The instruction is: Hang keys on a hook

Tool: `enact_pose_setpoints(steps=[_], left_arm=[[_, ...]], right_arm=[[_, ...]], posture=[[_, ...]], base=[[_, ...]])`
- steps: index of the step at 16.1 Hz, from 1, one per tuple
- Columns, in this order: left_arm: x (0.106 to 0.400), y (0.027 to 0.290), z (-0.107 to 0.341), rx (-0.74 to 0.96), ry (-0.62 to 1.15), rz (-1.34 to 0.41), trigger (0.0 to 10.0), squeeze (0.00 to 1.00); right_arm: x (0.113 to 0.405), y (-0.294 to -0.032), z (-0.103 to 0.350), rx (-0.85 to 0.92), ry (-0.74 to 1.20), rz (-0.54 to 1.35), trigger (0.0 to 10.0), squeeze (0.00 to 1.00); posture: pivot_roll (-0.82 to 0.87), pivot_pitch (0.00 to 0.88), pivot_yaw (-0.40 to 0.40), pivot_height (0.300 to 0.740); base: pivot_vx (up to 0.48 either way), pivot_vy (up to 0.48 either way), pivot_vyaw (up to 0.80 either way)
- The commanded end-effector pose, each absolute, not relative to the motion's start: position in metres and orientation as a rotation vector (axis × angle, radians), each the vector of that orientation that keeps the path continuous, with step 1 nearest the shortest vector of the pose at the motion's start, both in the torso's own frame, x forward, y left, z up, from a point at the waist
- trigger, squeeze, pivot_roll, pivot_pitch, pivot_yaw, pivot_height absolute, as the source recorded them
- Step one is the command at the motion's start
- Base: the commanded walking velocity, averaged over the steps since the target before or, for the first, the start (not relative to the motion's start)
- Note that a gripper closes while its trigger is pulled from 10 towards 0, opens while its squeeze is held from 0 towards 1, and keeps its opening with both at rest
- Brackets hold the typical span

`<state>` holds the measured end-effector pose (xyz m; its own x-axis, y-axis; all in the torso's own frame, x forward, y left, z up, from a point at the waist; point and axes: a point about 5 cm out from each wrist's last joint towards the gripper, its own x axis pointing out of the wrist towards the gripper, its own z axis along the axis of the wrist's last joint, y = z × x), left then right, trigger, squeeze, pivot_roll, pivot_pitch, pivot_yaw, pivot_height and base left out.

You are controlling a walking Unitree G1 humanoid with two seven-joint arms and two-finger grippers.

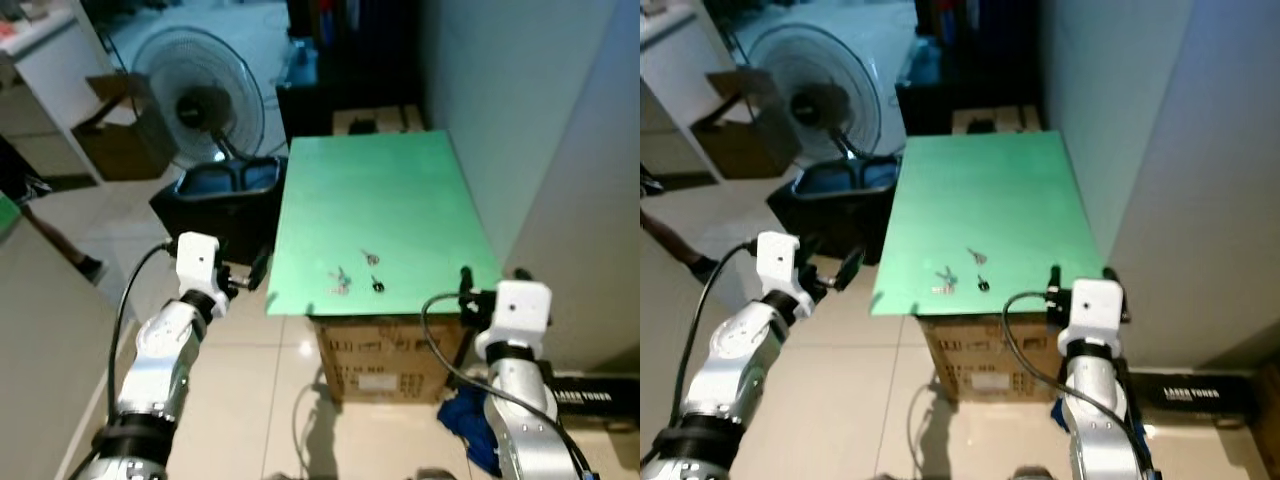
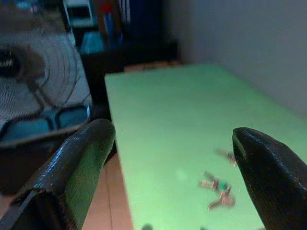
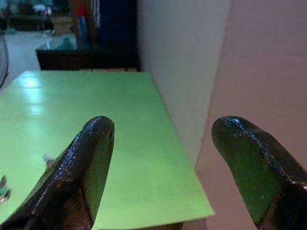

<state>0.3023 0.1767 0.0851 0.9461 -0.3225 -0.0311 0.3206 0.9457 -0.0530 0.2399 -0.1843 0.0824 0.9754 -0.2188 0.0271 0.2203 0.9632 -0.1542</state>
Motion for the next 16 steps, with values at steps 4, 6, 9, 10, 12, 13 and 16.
enact_pose_setpoints(steps=[4,6,9,10,12,13,16], left_arm=[[0.305,0.181,0.095,-0.104,-0.066,-0.278,10.0,0.0],[0.306,0.183,0.093,-0.064,-0.065,-0.267,10.0,0.0],[0.305,0.175,0.092,-0.022,-0.049,-0.296,10.0,0.0],[0.302,0.171,0.092,-0.01,-0.055,-0.31,10.0,0.0],[0.301,0.171,0.09,0.002,-0.046,-0.312,10.0,0.0],[0.302,0.172,0.089,0.014,-0.042,-0.3,10.0,0.0],[0.301,0.172,0.085,-0.006,-0.018,-0.28,10.0,0.0]], right_arm=[[0.224,-0.191,0.078,-0.126,-0.06,-0.299,10.0,0.0],[0.223,-0.189,0.062,-0.135,0.016,-0.256,10.0,0.0],[0.237,-0.185,0.065,-0.134,0.016,-0.219,10.0,0.0],[0.24,-0.183,0.067,-0.135,0.009,-0.207,10.0,0.0],[0.243,-0.179,0.066,-0.137,0.013,-0.183,10.0,0.0],[0.244,-0.177,0.064,-0.137,0.019,-0.17,10.0,0.0],[0.245,-0.177,0.065,-0.141,0.025,-0.148,10.0,0.0]], posture=[[-0.26,0.0,0.147,0.74],[-0.25,0.0,0.137,0.74],[-0.21,0.0,0.121,0.74],[-0.21,0.0,0.117,0.74],[-0.2,0.0,0.114,0.74],[-0.2,0.0,0.114,0.74],[-0.19,0.0,0.096,0.74]], base=[[0.0,0.0,0.0],[0.0,0.0,0.0],[0.0,0.0,0.0],[0.0,0.0,0.0],[0.0,0.0,0.0],[0.0,0.0,0.0],[0.0,-0.139,0.0]])
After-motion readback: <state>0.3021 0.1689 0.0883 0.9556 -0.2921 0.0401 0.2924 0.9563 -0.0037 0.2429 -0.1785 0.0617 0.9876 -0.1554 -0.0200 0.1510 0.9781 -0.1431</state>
